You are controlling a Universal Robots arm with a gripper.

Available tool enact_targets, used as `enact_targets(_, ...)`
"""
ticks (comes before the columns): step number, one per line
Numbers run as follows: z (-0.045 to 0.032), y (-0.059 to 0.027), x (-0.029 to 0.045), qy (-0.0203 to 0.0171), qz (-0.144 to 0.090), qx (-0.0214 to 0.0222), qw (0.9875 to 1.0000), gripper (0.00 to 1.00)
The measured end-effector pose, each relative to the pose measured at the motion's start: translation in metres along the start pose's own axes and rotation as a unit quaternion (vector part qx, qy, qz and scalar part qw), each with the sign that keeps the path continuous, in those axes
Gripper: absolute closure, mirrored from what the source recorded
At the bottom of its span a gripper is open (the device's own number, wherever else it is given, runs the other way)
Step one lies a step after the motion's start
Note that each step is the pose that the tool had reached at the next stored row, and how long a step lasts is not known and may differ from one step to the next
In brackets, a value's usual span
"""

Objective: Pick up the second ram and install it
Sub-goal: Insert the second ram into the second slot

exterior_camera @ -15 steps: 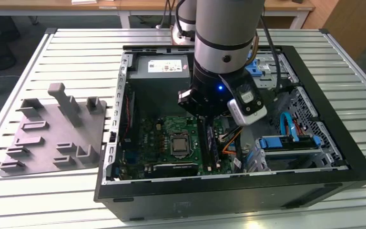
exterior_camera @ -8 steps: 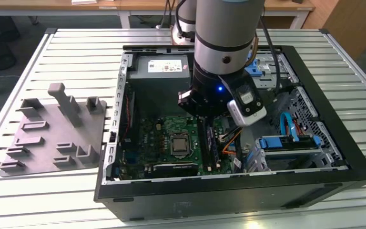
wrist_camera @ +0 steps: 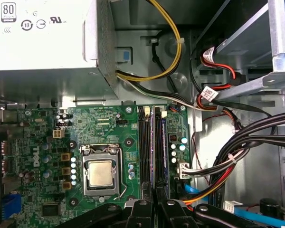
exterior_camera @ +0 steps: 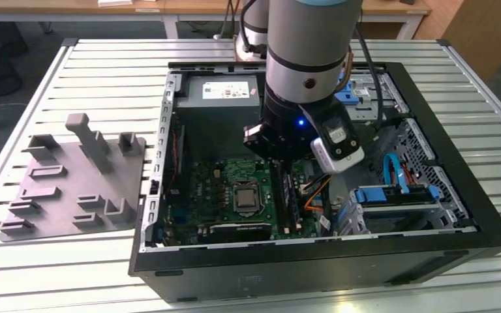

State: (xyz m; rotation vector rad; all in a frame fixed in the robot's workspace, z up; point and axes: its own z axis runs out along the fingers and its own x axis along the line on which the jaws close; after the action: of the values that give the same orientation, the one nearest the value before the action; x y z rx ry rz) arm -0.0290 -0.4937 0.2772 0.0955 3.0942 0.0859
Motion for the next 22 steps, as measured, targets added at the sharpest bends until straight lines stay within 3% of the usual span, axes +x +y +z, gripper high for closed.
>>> enact_targets(22,0.0086,-0.0005,0.0003,0.0000,0.000,0.0000,1.0000,0.86)
